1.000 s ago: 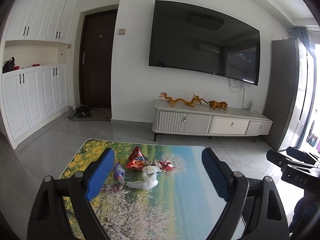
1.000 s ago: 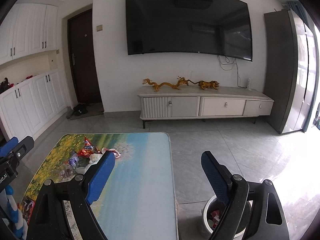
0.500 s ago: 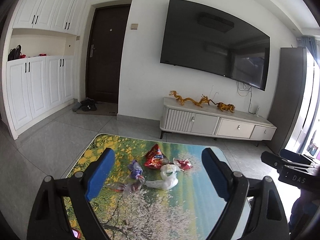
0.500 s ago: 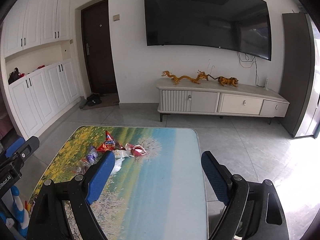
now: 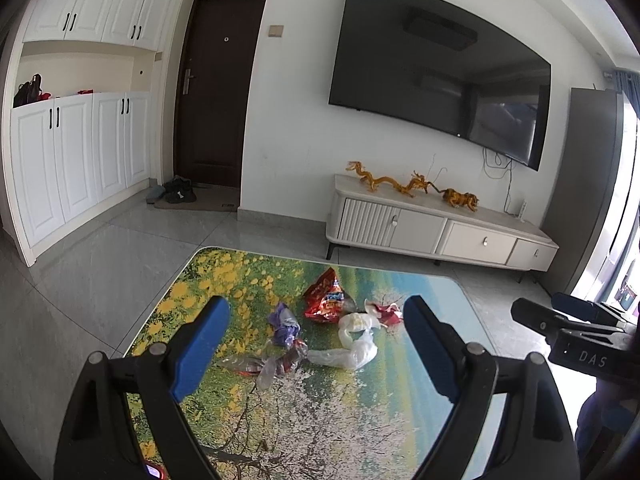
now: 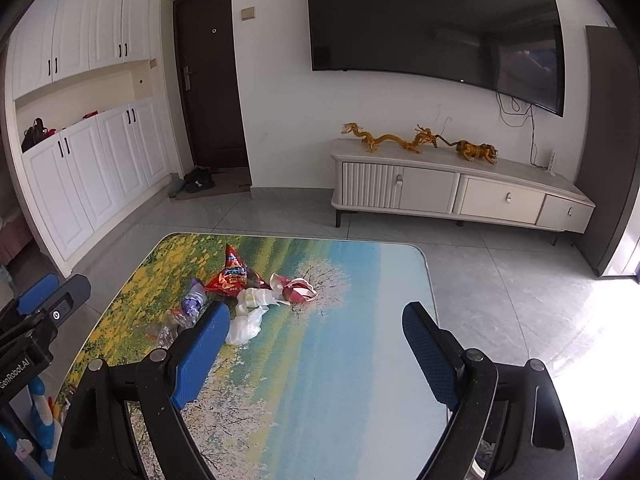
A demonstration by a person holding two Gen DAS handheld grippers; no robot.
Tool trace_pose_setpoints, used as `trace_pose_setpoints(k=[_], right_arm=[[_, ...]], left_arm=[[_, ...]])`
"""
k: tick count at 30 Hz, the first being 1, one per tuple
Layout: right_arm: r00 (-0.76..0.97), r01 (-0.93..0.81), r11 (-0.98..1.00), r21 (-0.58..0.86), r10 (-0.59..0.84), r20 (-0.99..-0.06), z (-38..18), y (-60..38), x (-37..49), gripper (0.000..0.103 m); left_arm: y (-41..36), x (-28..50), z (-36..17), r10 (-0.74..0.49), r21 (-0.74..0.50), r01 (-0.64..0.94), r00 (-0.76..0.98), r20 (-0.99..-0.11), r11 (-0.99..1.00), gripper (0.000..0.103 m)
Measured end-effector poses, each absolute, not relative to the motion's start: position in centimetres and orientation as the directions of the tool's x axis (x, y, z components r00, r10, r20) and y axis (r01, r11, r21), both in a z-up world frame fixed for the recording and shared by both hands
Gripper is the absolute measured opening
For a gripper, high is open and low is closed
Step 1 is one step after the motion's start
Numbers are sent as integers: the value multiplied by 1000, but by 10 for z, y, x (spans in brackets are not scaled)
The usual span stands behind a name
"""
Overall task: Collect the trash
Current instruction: 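Lower both open tools toward the remaining trash on the mat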
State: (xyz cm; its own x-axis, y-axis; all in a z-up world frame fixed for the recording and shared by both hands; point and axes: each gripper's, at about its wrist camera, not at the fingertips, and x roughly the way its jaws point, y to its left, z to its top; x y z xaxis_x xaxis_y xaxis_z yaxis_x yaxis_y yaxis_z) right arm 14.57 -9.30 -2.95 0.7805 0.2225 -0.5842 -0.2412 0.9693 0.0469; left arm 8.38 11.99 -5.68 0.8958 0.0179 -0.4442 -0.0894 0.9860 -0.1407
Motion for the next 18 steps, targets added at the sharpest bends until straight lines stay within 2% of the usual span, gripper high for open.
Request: trace_pose_setpoints(k=[18], right_arm=[[734,-272,960,65,251,-631,-56,-87,177,88]], left_arm=[[112,116,-83,36,-94,-99,853,-520,991,88]])
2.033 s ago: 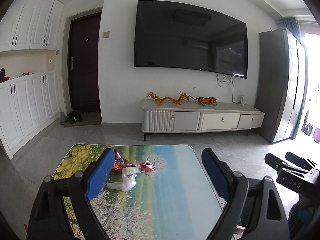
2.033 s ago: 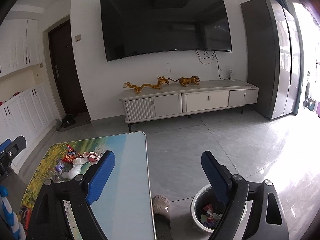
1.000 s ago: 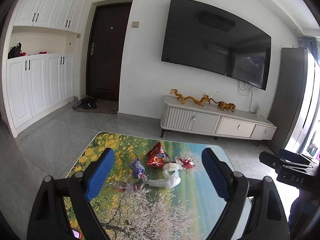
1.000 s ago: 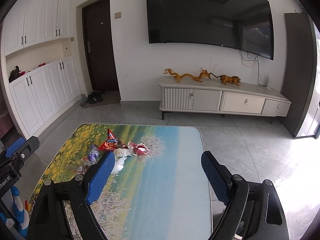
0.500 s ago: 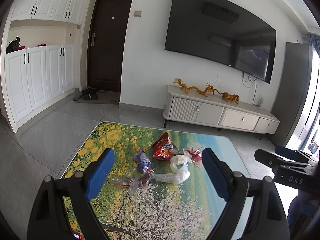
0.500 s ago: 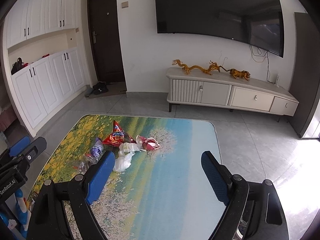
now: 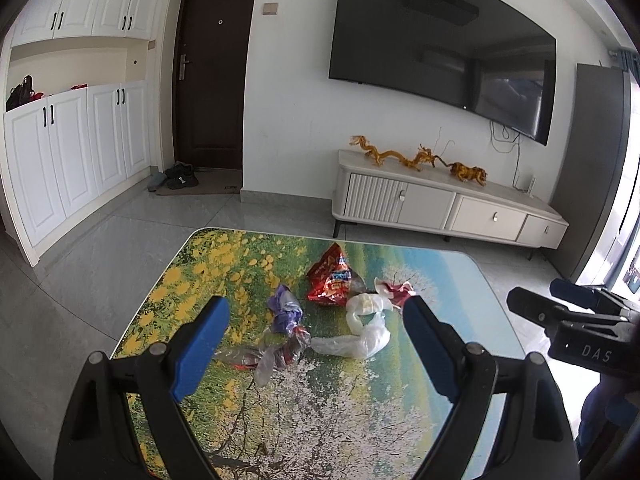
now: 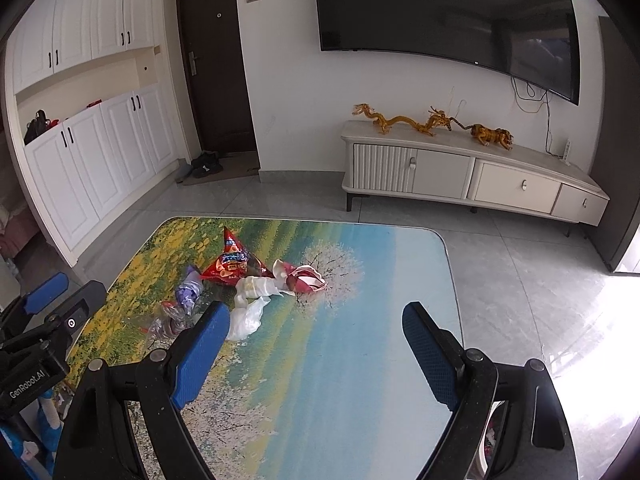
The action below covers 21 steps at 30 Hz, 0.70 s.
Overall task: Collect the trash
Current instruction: 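Lower both open tools toward the remaining trash on the mat, then grasp the clear plastic bag with the left tool while the right tool grasps the pink chip bag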
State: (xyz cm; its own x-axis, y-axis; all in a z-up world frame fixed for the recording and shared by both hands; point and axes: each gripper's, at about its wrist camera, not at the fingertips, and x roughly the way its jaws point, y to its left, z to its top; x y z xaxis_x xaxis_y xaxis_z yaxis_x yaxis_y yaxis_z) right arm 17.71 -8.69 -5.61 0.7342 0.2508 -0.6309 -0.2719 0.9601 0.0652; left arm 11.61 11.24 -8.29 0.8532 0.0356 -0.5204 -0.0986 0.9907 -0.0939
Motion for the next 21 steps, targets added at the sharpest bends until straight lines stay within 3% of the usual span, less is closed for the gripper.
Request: trace_pose_setpoints(k=[12,16,21], right_arm=[[717,-311,948,64,278,-639,-62,-85,221,84],[708,-320,945,71,288,-644,-65,-82,244,78],[660,-335,930,147,344,-668,-84,-82,275,65]], left_arm=[[140,154,-98,55,-116,-153,803,-594,981,88],[165,177,-92,81,-119,-190,792,-605,974,78],[172,197,-92,-19,-175,-115,785,-619,978,67]])
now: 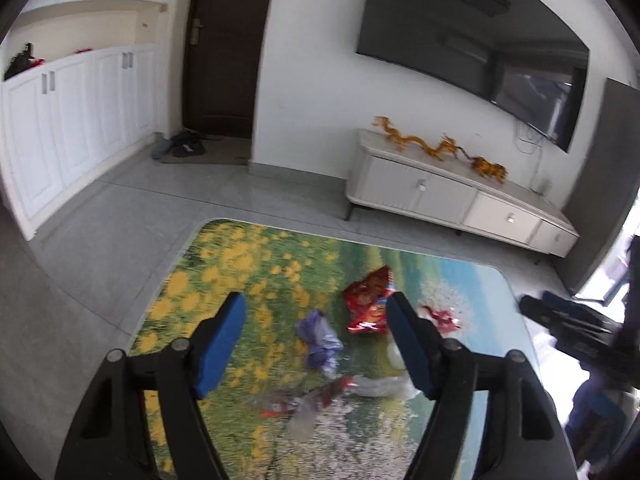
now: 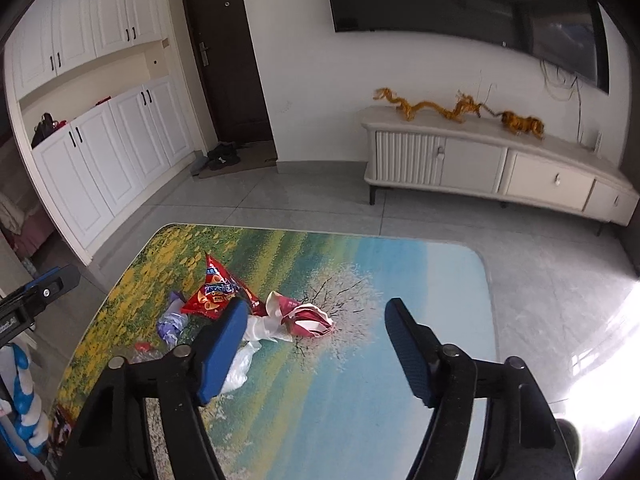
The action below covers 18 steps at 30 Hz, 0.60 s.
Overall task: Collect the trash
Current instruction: 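Grasp the clear plastic bag with the left tool while the right tool grasps the pink chip bag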
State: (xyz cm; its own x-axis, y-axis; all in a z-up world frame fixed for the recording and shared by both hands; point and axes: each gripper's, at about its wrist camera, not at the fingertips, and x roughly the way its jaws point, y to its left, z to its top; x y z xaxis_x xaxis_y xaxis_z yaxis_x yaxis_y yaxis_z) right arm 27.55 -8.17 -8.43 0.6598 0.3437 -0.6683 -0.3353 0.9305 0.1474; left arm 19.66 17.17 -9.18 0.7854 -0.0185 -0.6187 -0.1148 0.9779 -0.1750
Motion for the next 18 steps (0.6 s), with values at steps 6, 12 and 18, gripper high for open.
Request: trace_pose_setpoints(k=[6,12,18], right_arm=[[573,-361,906,221,402,-714,-118,-75,309,62],[502,-409,873,264,457,-734,-144,-65,336,62],[458,-448,852,270,479,-749,-163,-58,349,62]], left_arm=[[128,208,-118,-180,-169,89,724,-666,982,62],[84,226,-153,-219,-100,218,638,-738,971,62],[71,248,-184,-207,-94,223,566,-798,970,63]])
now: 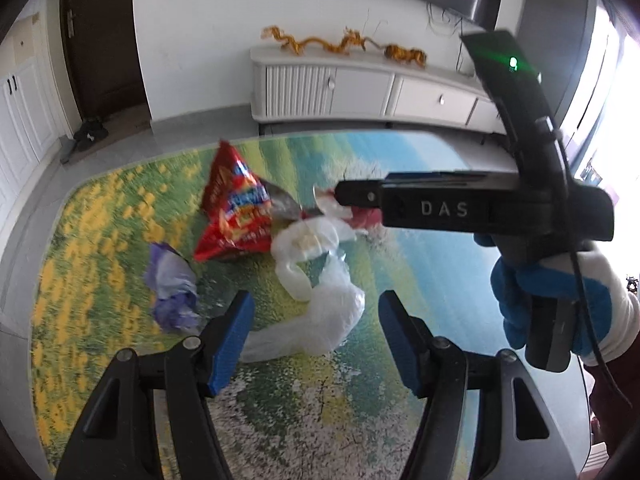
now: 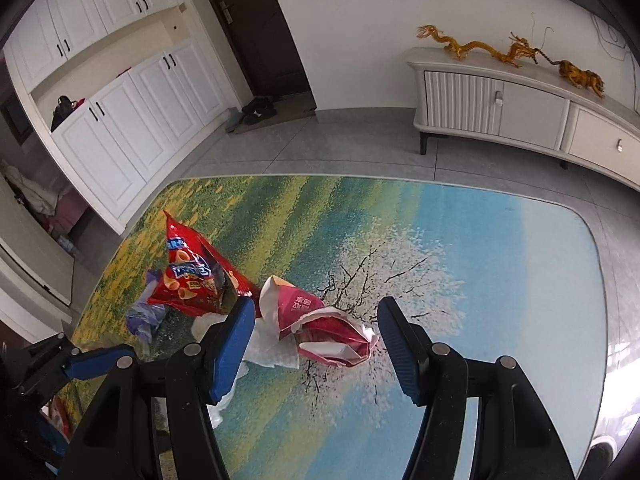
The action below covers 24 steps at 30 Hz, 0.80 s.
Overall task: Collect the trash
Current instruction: 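Grasp the clear plastic bag with the left tool while the right tool grasps the pink chip bag, then lift the clear bag and pink chip bag and carry both over the bin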
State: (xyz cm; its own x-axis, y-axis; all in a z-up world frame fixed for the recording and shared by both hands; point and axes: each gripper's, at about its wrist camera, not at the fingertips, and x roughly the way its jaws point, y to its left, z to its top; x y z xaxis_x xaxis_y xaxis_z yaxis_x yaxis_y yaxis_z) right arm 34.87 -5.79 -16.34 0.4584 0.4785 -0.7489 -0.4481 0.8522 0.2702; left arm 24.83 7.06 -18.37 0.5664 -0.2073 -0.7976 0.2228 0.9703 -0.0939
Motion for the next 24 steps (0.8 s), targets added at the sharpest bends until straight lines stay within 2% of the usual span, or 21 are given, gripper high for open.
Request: trace_pose_setpoints(k=[3,6,9,14,15,24], right_arm=[[445,-453,849,271,479,-757,-173,-57,353,60],[439,-467,839,280,495,-750,-178,-57,354,53],[434,-480,827,293,514,-739,-180,-60,351,41],[450,-480,827,292,519,-727,-177,-67,339,39],[453,-478,829,291,517,-726,-177,-70,335,38],[495,-458,846,274,498,-712,-162,-94,297,36]], left_arm=[[67,253,-195,-201,-94,223,530,-824,970,63],[62,254,-201,-194,-83,231,515,-835,970,63],[59,253,-206,-199,-87,238,503,-841,967,62],[55,249,-210,-229,-114,257,478,-848,960,32],[55,248,-210,-235,-118,262,475,-848,958,29],[52,221,-187,-288,-150,298,499,-817,943,27]])
